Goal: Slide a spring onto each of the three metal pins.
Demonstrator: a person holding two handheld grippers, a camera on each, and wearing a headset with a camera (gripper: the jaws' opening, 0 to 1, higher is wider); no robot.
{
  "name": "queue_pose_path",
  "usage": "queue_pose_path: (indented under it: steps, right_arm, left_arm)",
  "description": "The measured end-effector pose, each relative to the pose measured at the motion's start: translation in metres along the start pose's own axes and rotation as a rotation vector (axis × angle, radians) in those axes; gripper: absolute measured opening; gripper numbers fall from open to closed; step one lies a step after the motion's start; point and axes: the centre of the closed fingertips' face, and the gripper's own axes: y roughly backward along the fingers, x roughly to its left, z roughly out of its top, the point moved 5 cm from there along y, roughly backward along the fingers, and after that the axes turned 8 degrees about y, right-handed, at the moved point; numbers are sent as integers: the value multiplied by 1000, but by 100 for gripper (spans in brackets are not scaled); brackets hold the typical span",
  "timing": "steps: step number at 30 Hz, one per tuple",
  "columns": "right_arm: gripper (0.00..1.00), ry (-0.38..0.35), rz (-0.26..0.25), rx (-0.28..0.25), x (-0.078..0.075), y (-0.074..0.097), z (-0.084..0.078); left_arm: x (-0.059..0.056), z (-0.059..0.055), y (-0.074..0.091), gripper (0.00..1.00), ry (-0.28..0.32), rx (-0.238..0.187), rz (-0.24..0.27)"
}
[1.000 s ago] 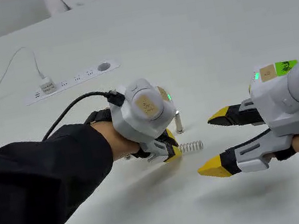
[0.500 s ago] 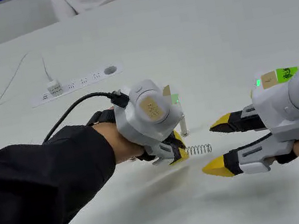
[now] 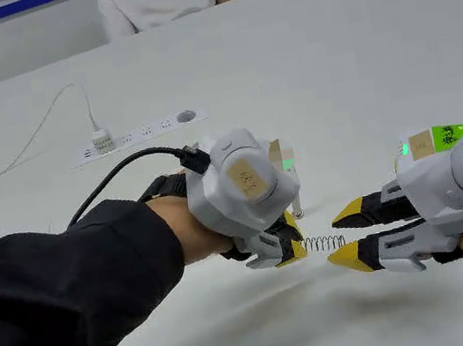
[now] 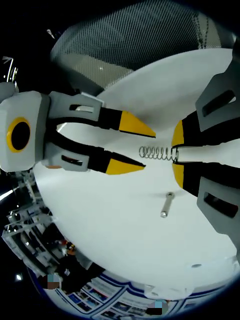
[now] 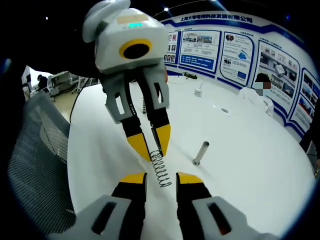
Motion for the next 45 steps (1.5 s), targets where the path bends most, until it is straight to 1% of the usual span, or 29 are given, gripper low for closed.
queue_pose_path:
  steps: [4,9,14,18,23,28,34,42,45]
  right_arm:
    - [21,19,13,5,3,-1,1]
    - [18,34,25,13,6,-2,1]
    - [14,48,32,10,7,-2,2]
    - [14,56,39,14,9,-2,2]
    - [14,55,42,11,9,-3,2]
    - [14,62,43,15,9,-3,1]
    - [13,54,46,13,9,-3,0]
    - [13,35,54,-6,10,-3,2]
    - [13,32,55,-13,10,-3,3]
  left_arm:
    - [-3,0,5,10,2,-6,1]
    - [-7,3,11,10,14,-26,0]
    - [-11,4,16,10,13,-34,0]
    - [-12,5,18,10,17,-43,0]
    - [-14,8,22,10,35,-68,-4]
    - [-15,12,25,10,73,-112,-16]
    - [-15,21,28,10,121,-175,-31]
    - [-16,31,30,10,156,-236,-42]
    - [-16,34,30,10,166,-251,-44]
